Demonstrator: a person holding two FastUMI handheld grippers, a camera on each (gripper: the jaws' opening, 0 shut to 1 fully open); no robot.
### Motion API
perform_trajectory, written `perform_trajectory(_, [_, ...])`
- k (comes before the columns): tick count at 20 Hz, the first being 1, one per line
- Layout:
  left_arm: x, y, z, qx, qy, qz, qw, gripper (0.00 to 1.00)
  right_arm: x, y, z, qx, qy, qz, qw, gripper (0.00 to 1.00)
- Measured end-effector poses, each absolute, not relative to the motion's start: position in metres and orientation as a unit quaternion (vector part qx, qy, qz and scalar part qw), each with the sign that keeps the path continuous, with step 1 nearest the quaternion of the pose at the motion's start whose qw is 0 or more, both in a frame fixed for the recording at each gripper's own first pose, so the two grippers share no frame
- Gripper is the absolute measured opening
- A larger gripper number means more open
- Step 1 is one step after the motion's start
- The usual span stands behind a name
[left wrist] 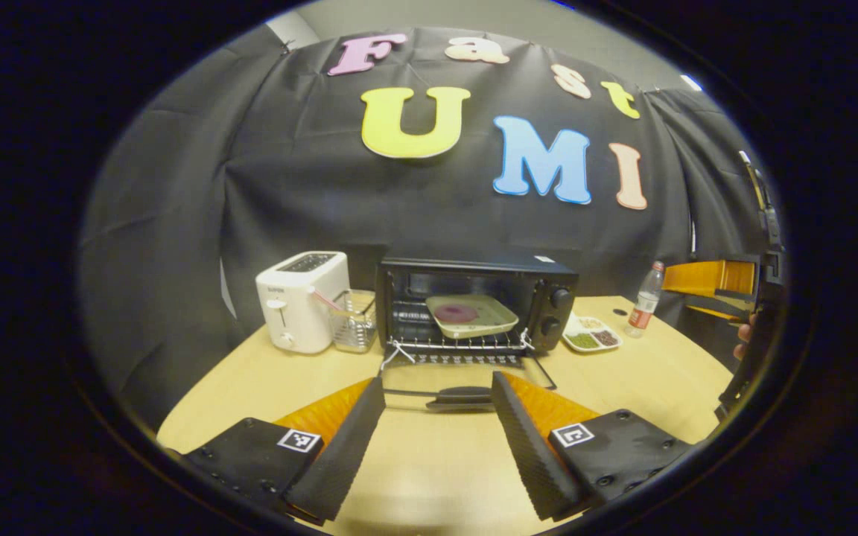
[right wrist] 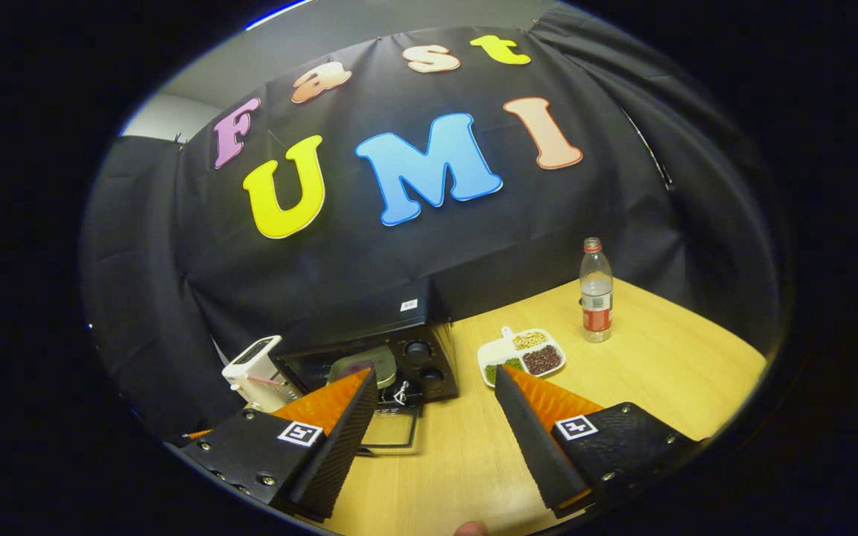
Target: Open the electric oven with the left hand, put the food in, and close the electric oven.
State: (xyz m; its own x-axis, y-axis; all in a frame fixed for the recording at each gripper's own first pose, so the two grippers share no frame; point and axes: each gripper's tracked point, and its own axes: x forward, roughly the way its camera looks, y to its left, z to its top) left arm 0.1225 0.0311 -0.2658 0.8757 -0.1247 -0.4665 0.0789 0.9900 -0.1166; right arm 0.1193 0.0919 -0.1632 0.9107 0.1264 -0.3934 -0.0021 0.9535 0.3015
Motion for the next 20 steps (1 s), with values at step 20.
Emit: perform_trajectory(20, [0.158, -0.031, -0.423, -0.033, 0.448, -0.12, 0.885, 0.98, 0.102, 0.051, -0.144, -0.016, 0.158, -0.039, 0.987, 0.97])
